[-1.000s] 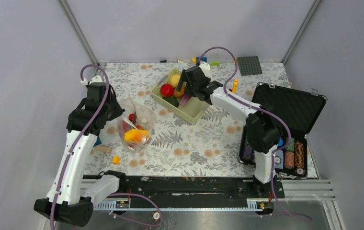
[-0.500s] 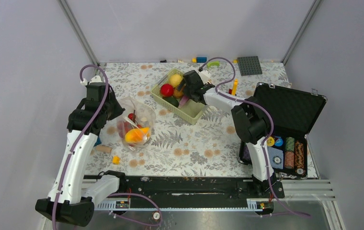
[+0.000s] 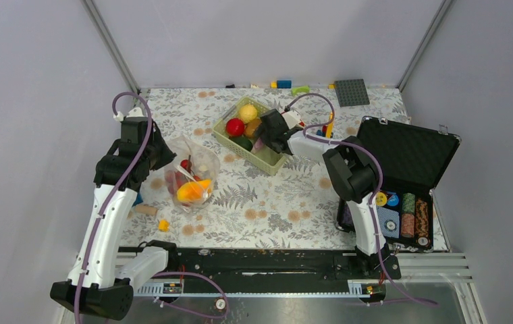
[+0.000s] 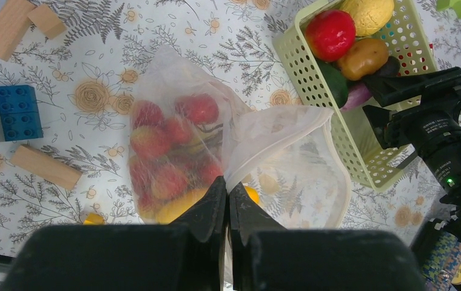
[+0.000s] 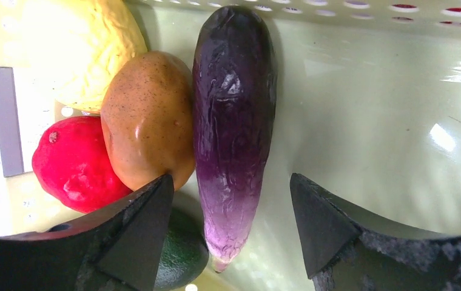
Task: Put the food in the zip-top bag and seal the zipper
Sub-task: Pick up the fake vegetable from the bin, then place the fake vegetable in the zipper food storage bag.
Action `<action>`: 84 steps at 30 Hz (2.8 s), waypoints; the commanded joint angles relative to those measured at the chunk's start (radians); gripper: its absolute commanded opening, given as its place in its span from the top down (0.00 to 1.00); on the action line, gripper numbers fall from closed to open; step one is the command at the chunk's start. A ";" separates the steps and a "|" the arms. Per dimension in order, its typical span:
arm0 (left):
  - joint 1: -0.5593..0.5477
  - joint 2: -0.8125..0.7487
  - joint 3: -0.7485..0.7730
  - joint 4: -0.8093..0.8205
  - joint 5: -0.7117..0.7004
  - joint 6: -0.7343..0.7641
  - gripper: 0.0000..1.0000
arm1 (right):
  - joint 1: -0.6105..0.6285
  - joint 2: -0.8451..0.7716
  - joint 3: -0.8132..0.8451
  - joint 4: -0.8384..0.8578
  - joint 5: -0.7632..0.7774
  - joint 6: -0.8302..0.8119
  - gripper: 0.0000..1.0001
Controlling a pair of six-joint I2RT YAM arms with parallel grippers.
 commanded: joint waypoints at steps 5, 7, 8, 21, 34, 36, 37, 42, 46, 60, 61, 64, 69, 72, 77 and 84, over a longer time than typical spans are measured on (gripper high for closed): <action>0.011 -0.009 -0.002 0.055 0.052 0.005 1.00 | -0.008 0.064 0.098 -0.004 0.037 0.040 0.25; 0.013 -0.005 -0.002 0.056 0.057 0.007 1.00 | -0.013 0.072 0.104 -0.012 0.030 0.057 0.26; 0.014 -0.003 -0.003 0.056 0.062 0.008 1.00 | -0.014 0.073 0.103 -0.017 0.033 0.067 0.26; 0.022 -0.012 -0.005 0.057 0.071 0.009 1.00 | -0.031 0.072 0.083 -0.062 -0.008 0.112 0.41; 0.023 -0.022 -0.005 0.059 0.079 0.007 1.00 | -0.038 -0.095 -0.198 0.026 -0.033 0.080 0.71; 0.024 -0.027 -0.010 0.060 0.080 0.005 1.00 | -0.038 -0.116 -0.236 0.058 -0.039 0.070 0.75; 0.024 -0.031 -0.013 0.063 0.080 0.004 1.00 | -0.038 -0.125 -0.250 0.074 -0.039 0.064 0.78; 0.024 -0.035 -0.012 0.066 0.092 0.007 1.00 | -0.039 -0.182 -0.286 0.133 -0.042 0.010 0.93; 0.024 -0.035 -0.016 0.072 0.106 0.005 1.00 | -0.038 -0.275 -0.323 0.158 -0.031 -0.040 0.99; 0.024 -0.022 -0.029 0.095 0.219 0.012 1.00 | -0.036 -0.551 -0.487 0.509 -0.110 -0.292 1.00; 0.024 -0.022 -0.030 0.096 0.220 0.014 1.00 | -0.034 -0.570 -0.488 0.528 -0.119 -0.312 1.00; 0.024 -0.023 -0.027 0.096 0.222 0.015 1.00 | 0.008 -0.625 -0.476 0.541 -0.130 -0.406 1.00; 0.024 -0.032 -0.028 0.099 0.224 0.020 1.00 | 0.136 -0.675 -0.467 0.624 -0.181 -0.626 1.00; 0.024 -0.031 -0.028 0.099 0.235 0.024 1.00 | 0.198 -0.680 -0.457 0.684 -0.250 -0.684 1.00; 0.024 -0.034 -0.028 0.099 0.235 0.024 1.00 | 0.263 -0.658 -0.453 0.821 -0.393 -0.757 0.99; 0.024 -0.043 -0.025 0.099 0.231 0.023 1.00 | 0.336 -0.591 -0.442 0.978 -0.479 -0.784 0.97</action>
